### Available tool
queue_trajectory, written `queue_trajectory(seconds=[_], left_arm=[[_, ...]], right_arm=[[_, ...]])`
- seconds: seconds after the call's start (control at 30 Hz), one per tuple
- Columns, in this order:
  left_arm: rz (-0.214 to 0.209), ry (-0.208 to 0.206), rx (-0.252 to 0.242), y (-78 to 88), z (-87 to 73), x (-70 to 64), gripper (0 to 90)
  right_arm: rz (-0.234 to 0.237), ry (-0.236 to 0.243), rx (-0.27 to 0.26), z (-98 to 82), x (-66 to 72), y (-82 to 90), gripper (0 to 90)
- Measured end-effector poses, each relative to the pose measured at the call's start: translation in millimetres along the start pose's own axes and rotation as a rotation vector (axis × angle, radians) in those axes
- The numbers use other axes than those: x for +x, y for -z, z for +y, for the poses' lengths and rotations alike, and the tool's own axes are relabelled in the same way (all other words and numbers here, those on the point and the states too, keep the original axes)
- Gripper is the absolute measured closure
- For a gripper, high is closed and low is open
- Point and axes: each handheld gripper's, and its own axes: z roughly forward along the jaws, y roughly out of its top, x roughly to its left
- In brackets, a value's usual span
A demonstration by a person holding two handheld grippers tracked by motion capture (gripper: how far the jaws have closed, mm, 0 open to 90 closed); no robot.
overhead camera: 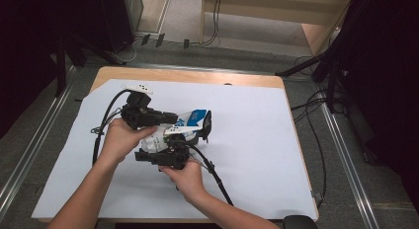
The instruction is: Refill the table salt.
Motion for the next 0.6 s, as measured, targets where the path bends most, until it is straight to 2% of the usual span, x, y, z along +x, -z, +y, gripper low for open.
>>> queue_trajectory(seconds=[0.2, 0.33, 0.6], left_arm=[[-0.004, -0.002, -0.008, 1.1, 0.3, -1.3, 83.5], [-0.002, -0.002, -0.009, 1.7, 0.4, -1.2, 83.0], [-0.004, -0.003, 0.005, 0.7, 0.2, -0.6, 82.9]], right_arm=[[0.012, -0.006, -0.008, 0.6, 0.2, 0.5, 71.3], [0.038, -0.031, -0.012, 1.0, -1.2, 0.7, 71.5], [0.058, -0.051, -0.012, 0.0, -2.6, -0.1, 71.7]])
